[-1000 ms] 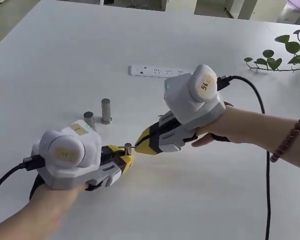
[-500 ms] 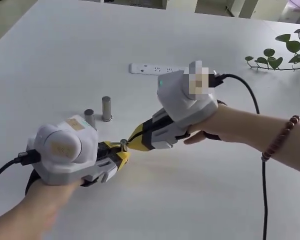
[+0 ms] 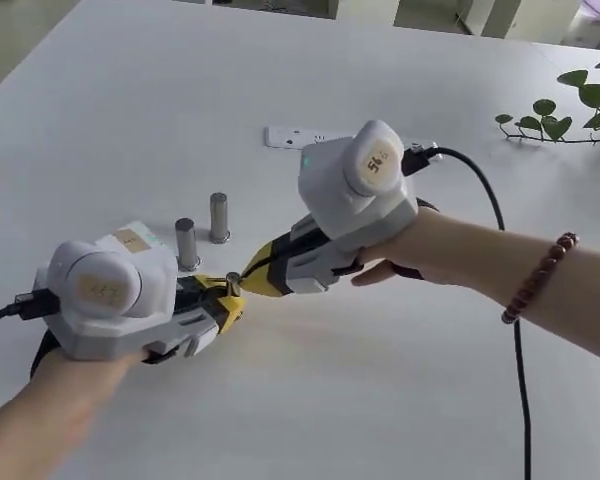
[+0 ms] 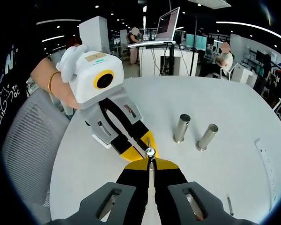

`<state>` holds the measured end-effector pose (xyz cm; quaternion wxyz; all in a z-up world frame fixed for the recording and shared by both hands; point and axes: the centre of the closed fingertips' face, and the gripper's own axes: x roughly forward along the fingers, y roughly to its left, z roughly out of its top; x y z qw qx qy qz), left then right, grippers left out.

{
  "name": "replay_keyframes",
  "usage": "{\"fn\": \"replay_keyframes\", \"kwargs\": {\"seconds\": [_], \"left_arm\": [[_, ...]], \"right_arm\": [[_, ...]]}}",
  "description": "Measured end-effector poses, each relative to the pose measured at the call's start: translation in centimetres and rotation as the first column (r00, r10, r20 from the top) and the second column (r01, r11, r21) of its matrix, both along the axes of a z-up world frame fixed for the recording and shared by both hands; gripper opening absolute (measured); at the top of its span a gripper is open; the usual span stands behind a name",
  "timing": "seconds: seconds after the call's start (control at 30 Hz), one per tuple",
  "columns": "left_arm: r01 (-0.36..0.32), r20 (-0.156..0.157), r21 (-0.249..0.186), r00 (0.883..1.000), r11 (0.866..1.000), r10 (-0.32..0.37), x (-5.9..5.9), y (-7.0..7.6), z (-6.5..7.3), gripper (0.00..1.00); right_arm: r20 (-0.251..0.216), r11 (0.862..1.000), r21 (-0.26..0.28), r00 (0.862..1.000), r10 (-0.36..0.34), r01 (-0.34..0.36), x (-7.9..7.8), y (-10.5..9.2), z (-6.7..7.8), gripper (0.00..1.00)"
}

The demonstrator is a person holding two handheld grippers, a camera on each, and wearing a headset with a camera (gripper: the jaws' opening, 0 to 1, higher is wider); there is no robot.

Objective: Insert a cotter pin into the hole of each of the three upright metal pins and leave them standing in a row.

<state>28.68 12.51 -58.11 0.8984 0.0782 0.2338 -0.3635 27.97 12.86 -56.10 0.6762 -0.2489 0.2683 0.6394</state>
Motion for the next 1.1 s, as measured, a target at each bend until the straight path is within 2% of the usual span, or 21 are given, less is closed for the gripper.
{"fn": "replay_keyframes", "kwargs": {"seconds": [0.5,0.83,1.1], "left_arm": [[0.02,0.003,-0.016,1.0,1.0,-0.02,0.13,0.14,-0.1,0.07],[0.001,-0.008,-0.024,1.0,1.0,-0.002,0.22,0.27,-0.21,0.07],[-0.021,-0.033,-0.038,0.999,0.999,0.02,0.18,0.41,-0.32,0.08]], "right_arm": [[-0.002,1.0,-0.006,1.0,-0.003,0.003,0.07,0.28,-0.1,0.0],[-0.018,1.0,-0.007,1.0,-0.02,0.02,-0.09,0.27,-0.12,0.0],[-0.022,1.0,-0.006,0.999,-0.023,0.023,-0.76,0.27,-0.13,0.0]]}}
